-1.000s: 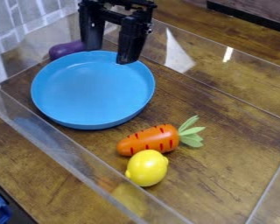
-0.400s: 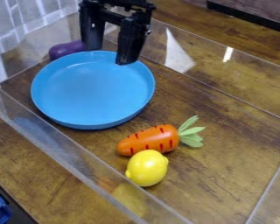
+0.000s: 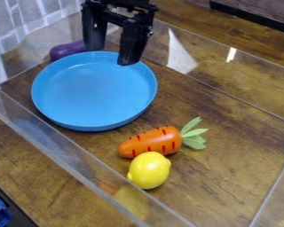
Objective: Move the carrot to the right side
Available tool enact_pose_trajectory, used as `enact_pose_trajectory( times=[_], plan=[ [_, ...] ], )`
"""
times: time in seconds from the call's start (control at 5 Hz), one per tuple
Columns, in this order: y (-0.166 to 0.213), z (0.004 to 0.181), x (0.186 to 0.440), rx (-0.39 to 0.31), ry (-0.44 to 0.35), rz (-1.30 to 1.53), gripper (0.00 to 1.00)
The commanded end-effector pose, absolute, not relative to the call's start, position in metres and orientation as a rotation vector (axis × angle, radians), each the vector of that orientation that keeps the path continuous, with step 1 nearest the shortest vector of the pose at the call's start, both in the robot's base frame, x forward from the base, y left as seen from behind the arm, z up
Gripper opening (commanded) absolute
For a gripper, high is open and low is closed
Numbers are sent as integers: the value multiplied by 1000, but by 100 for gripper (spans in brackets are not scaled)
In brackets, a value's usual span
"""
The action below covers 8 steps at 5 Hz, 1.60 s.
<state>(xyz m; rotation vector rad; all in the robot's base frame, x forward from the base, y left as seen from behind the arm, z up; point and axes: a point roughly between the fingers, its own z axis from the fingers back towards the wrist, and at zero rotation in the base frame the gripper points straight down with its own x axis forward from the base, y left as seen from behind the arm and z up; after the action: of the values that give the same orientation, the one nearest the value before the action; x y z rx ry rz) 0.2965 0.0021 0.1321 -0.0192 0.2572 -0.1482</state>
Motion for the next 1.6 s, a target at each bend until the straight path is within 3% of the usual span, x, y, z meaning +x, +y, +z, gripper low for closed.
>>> enact_pose_trajectory(
  times=[0.0,1.4],
  plan=[
    [-3,150,302,-7,197,-170,100],
    [-2,156,290,-19,212,-168,100]
  ],
)
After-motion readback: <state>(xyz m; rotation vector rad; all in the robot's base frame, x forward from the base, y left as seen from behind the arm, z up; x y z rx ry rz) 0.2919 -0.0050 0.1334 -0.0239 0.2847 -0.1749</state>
